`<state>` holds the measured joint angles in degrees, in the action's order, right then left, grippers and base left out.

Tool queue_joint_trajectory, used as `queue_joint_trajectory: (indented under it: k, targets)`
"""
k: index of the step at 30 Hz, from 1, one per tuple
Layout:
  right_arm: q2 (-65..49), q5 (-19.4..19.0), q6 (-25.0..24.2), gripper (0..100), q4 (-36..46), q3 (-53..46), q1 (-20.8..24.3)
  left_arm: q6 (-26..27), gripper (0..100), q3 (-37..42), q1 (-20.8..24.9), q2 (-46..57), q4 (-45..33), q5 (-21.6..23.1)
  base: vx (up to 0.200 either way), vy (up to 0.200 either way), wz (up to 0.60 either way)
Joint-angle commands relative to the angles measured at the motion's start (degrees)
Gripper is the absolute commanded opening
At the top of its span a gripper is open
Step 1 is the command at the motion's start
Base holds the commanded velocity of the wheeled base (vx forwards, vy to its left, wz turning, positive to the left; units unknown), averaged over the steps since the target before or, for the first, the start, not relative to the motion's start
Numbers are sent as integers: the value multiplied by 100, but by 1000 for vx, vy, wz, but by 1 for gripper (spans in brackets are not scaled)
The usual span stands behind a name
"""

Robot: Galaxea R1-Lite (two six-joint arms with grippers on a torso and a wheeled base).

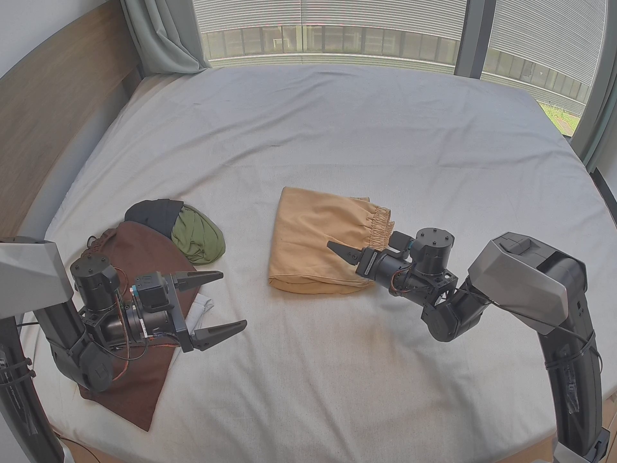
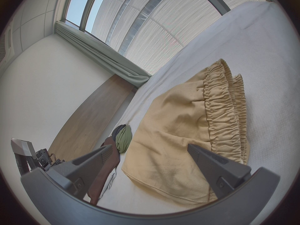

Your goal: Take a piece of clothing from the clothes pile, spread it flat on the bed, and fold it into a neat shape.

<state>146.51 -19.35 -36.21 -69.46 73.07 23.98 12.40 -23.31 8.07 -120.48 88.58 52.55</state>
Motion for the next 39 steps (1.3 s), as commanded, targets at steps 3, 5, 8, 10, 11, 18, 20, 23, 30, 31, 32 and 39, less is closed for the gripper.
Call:
queue_joint_trajectory:
  k: [3, 5, 8, 10, 11, 18, 20, 23, 30, 31, 32, 39]
  targets:
    - [-606, 107, 0, 100, -129, -276, 10, -9, 100, 28, 72, 33, 2, -8, 0, 0, 0]
    - [-817, 115, 8, 100, -138, -425, 37, -44, 100, 46, 98, 42, 2, -26, 0, 0, 0]
    - [-1212, 133, 26, 100, -147, -680, 81, -62, 100, 46, 151, 60, 2, -70, 0, 0, 0]
    - [-1467, 133, 105, 100, -208, -882, 81, -53, 100, 72, 177, 165, 2, -61, 0, 0, 0]
    - [-1537, 133, 149, 100, -226, -953, 81, -53, 100, 98, 186, 192, 2, -52, 0, 0, 0]
    - [-2267, 133, 1204, 100, -771, -2253, 89, -27, 100, 591, 177, 552, 2, -35, 0, 0, 0]
    - [-2610, 133, 1731, 100, -938, -2904, 81, -18, 100, 854, 116, 807, 2, -26, 0, 0, 0]
    - [-2882, 133, 2346, 100, -1113, -3537, 28, 8, 100, 1109, 2, 1044, 2, -26, 0, 0, 0]
    - [-3673, 115, 3076, 100, -1483, -4899, -42, -62, 100, 1821, 37, 1677, 2, -114, 0, 0, 0]
    - [-3814, 115, 3076, 100, -1483, -5013, -42, -71, 100, 1865, 46, 1738, 2, -131, 0, 0, 0]
    - [-3990, 115, 3084, 100, -1483, -5101, -60, -124, 100, 1909, 54, 1774, 2, -166, 0, 0, 0]
    - [-4921, 115, 3155, 100, -1368, -5751, -359, -378, 100, 2050, 54, 2037, 2, -421, 0, 0, 0]
